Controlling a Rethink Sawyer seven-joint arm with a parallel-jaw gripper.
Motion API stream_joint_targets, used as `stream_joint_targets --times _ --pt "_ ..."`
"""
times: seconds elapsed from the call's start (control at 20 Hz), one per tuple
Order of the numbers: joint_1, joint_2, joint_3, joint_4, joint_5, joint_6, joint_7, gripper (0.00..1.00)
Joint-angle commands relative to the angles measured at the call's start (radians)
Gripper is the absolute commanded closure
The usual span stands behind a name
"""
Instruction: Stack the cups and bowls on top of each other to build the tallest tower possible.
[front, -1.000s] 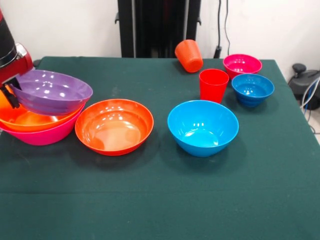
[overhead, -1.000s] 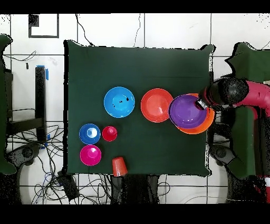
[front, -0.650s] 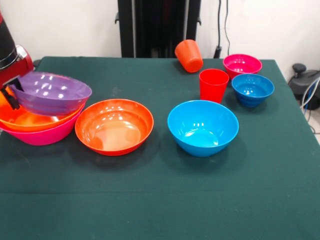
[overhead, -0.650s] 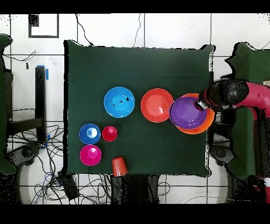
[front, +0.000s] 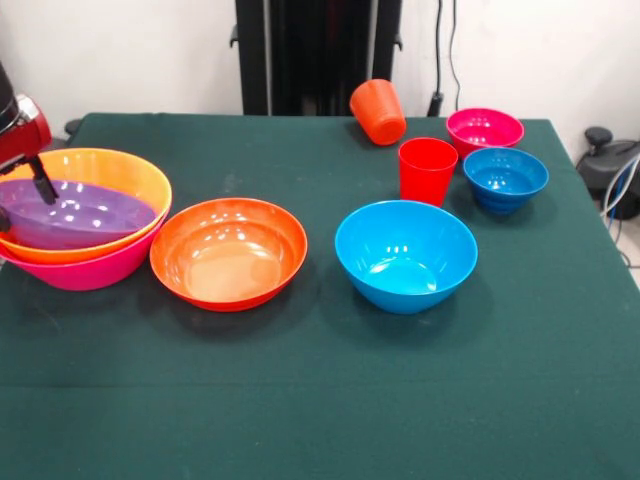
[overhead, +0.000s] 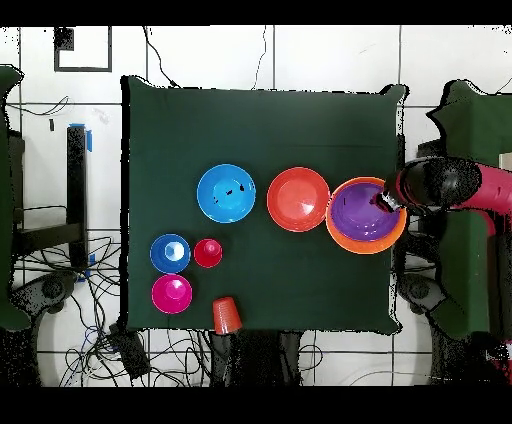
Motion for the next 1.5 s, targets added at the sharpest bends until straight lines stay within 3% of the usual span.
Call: stream_joint_targets --times 0.05,0.45,1.05,1.5 --pt "0.011 0.003 -0.013 0.084 -0.031 -0.081 -0.311 0.0" --pt "-0.006 -0.035 -0.019 0.133 -0.034 -0.091 -0.292 0.0" --pt "-0.013 -0.172 -0.029 0.223 -0.01 -0.004 -0.259 0.0" --pt "0.011 -0.218 -0.058 0.226 -0.011 0.068 -0.257 0.0"
